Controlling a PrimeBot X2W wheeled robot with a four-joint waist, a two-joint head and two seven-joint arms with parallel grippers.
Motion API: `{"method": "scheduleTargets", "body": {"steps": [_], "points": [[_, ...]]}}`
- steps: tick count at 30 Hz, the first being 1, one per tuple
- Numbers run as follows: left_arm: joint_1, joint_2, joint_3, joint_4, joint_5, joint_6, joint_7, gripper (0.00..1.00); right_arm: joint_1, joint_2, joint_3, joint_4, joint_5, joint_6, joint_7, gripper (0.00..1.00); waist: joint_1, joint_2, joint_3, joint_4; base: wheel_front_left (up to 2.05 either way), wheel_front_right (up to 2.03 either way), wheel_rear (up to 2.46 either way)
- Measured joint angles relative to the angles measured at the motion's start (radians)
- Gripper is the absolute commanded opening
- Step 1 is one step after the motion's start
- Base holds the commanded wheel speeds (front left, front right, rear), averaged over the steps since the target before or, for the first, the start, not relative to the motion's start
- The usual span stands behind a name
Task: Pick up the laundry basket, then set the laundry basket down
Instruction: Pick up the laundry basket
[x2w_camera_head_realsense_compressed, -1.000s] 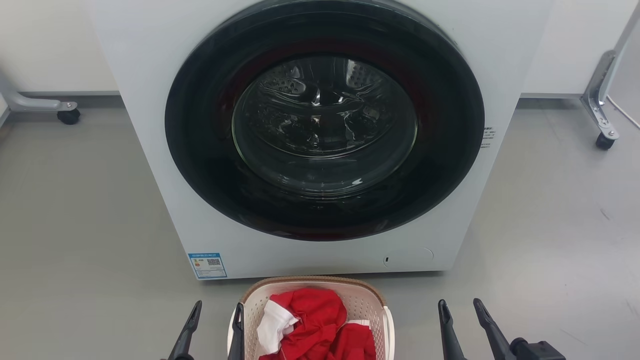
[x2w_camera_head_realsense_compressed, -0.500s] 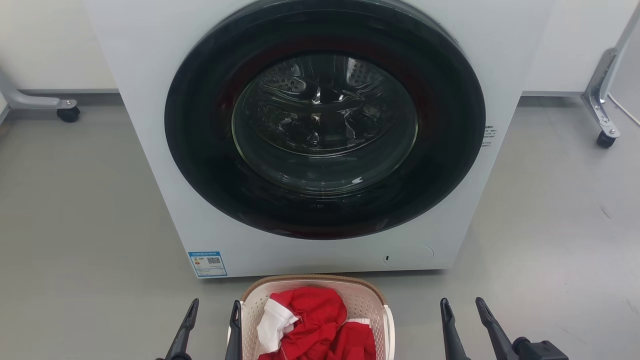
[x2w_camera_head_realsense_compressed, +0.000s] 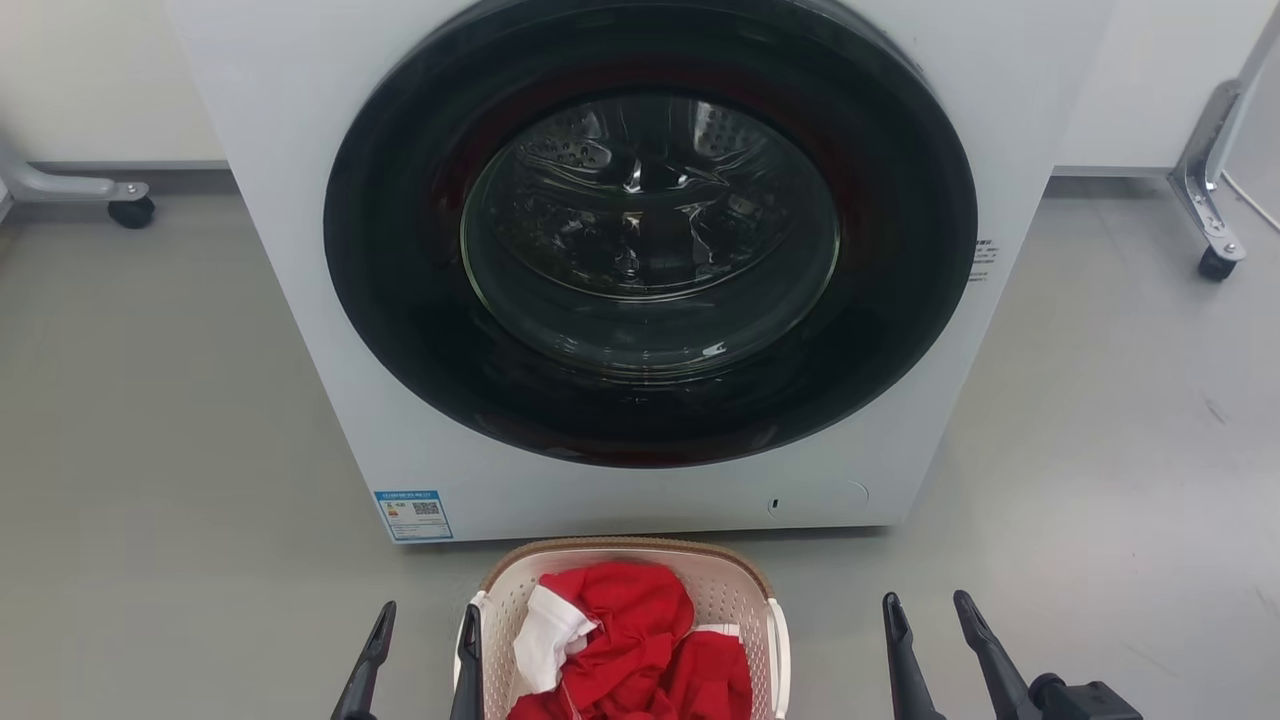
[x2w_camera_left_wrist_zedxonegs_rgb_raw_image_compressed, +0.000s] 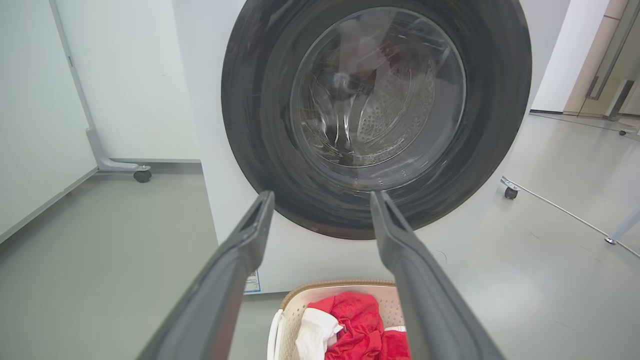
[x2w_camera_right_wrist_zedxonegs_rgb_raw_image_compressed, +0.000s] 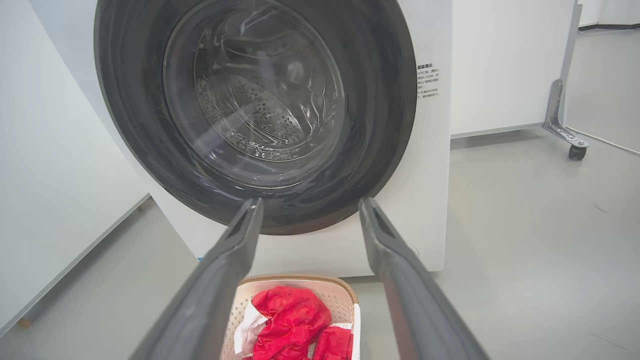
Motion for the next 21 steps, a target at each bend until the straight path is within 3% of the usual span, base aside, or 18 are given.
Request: {"method": "scheduleTargets", "body": {"steps": [21], "points": [[-0.102, -0.01, 0.018, -0.022, 0.015, -0.009, 0.0, 1.0, -0.112, 0.001, -0.036, -0.04, -0.018, 0.025, -0.001, 1.0, 0.0001, 0.0, 0.192, -0.002, 0.0, 0.0, 0.0]]}}
